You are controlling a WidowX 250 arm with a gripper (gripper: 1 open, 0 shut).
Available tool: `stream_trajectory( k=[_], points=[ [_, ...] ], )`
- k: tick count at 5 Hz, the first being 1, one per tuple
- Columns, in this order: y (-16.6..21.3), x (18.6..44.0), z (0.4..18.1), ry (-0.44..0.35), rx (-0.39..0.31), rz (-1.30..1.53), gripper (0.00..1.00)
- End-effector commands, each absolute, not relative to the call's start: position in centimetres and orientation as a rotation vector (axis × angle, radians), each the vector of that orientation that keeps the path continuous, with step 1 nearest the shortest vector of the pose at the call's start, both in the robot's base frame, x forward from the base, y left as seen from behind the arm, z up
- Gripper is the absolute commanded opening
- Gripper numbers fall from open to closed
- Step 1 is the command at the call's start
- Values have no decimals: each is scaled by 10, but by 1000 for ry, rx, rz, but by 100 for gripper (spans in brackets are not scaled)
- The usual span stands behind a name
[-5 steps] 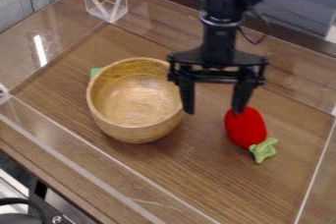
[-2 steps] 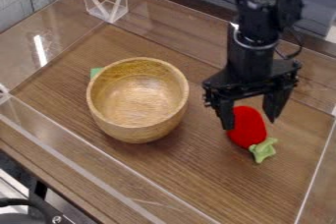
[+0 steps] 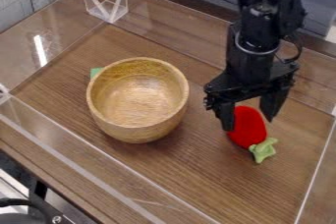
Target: Move the red object to the left side of the table
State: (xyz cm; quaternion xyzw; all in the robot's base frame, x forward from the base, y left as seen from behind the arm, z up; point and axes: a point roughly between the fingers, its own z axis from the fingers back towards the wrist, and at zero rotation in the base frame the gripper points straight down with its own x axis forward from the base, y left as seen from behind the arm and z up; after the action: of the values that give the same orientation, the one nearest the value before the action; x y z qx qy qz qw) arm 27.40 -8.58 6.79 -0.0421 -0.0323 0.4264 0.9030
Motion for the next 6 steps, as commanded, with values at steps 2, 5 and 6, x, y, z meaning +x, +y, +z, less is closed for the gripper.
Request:
stream_trajectory(
  k=[2, 5, 6],
  points=[
    [-90, 273, 57, -118, -95, 945, 100],
    [-94, 276, 70, -168, -100, 970, 100],
    [-95, 279, 70, -178, -102, 965, 100]
  ],
)
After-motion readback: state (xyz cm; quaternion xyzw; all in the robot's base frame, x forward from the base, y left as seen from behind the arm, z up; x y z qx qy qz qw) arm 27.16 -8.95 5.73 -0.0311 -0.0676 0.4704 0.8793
